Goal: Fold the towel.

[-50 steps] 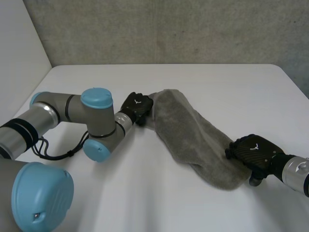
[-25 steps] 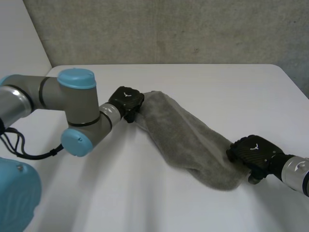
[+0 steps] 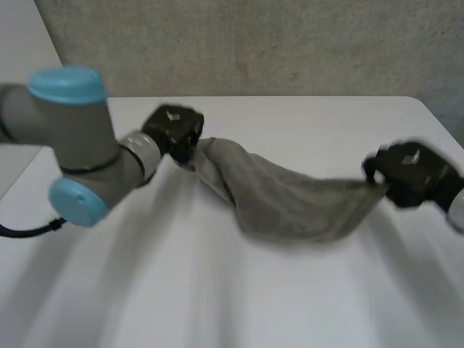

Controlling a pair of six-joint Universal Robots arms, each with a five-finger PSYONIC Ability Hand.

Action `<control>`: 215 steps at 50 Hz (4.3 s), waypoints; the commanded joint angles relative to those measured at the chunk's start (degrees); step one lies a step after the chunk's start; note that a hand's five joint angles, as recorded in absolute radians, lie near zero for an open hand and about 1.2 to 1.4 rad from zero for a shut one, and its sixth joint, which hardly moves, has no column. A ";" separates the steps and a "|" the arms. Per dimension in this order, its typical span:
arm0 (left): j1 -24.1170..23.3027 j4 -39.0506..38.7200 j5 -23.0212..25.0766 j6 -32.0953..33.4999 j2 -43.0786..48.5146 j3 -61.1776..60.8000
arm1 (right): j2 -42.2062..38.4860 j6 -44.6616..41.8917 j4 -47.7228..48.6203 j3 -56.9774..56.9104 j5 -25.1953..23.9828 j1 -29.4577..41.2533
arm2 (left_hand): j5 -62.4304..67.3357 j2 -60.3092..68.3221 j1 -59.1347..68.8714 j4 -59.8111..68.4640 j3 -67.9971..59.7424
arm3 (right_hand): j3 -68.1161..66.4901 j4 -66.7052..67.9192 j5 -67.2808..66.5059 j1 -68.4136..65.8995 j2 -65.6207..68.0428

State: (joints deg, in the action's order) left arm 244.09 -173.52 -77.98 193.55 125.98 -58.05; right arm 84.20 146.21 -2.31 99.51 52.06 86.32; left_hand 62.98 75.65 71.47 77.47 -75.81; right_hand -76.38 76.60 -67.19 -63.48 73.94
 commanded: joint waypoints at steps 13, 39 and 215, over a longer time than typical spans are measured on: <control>14.65 4.15 11.26 -19.78 -28.32 2.85 | 15.74 22.45 -17.71 -33.39 -2.84 -5.03 | 7.02 4.35 8.53 2.53 -4.19 | -3.62 3.40 -2.81 -16.52 6.06; 18.97 8.19 7.66 -22.87 -2.49 14.98 | -28.83 -2.95 -42.43 -69.28 19.22 15.72 | 7.02 4.35 8.53 2.53 -4.19 | -3.62 3.40 -2.81 -16.52 6.06; 22.66 -12.64 14.96 -24.80 -23.67 -18.33 | -32.17 -0.58 -36.71 -82.55 12.54 25.47 | 7.02 4.35 8.53 2.53 -4.19 | -3.62 3.40 -2.81 -16.52 6.06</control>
State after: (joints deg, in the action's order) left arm 269.61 -186.43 -54.32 168.86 94.14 -93.19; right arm 60.60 137.12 -49.99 38.65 58.32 107.15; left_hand 62.99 76.05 71.42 77.99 -76.70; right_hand -76.82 76.67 -65.28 -75.26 74.78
